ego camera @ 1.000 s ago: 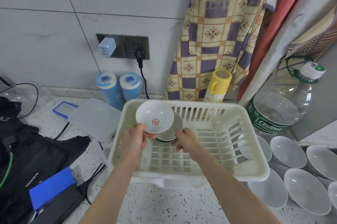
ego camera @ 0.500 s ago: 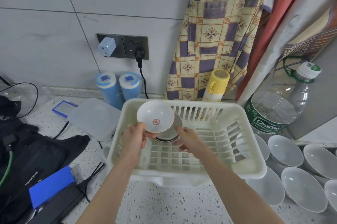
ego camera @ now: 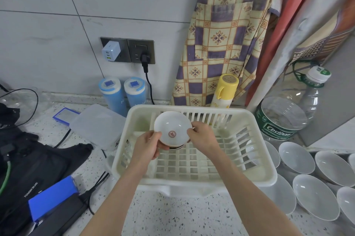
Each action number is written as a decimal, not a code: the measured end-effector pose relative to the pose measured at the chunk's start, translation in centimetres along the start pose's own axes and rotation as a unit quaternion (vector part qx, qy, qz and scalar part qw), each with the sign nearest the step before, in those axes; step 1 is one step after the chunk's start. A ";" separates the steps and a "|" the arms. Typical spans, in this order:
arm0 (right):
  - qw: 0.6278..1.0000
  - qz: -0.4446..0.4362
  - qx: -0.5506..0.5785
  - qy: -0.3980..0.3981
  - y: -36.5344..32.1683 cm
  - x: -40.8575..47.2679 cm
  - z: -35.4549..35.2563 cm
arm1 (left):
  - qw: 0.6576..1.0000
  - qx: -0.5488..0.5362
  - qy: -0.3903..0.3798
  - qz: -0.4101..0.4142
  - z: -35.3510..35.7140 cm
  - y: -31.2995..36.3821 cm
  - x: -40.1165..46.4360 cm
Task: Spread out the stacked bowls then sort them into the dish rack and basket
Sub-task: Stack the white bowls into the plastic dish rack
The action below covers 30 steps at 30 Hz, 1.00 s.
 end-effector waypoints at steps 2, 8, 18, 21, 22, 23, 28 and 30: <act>1.000 0.014 0.013 0.001 0.1 0.1 -0.2 | 1.000 -0.007 0.007 0.015 0.3 0.1 -0.1; 0.998 0.051 0.004 0.023 0.5 0.6 -0.3 | 0.997 0.047 0.023 0.060 0.0 0.1 0.2; 0.995 0.062 -0.071 0.019 0.5 0.9 0.3 | 0.990 0.125 0.036 0.047 -0.1 -0.6 0.5; 0.993 0.057 -0.102 0.020 0.3 1.0 0.5 | 0.988 0.141 0.037 0.042 0.0 -0.8 0.8; 0.992 0.059 -0.112 0.022 0.3 1.0 0.5 | 0.987 0.148 0.035 0.044 0.1 -0.9 0.8; 0.990 0.063 -0.121 0.026 0.3 1.0 0.5 | 0.986 0.157 0.033 0.045 0.2 -0.9 0.9; 0.986 0.075 -0.144 0.031 0.7 1.0 0.9 | 0.982 0.182 0.027 0.042 0.2 -1.2 1.1; 0.986 0.079 -0.145 0.033 0.8 0.9 1.0 | 0.982 0.183 0.023 0.042 0.2 -1.4 1.2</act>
Point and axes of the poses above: each hand's wrist, its own x-axis towards the middle knuckle, its own z-axis out of the palm, y = z × x, the point moved 7 cm from there along x, towards the middle knuckle, and after that the axes turned 4 degrees about -y, right-handed, at the moved point
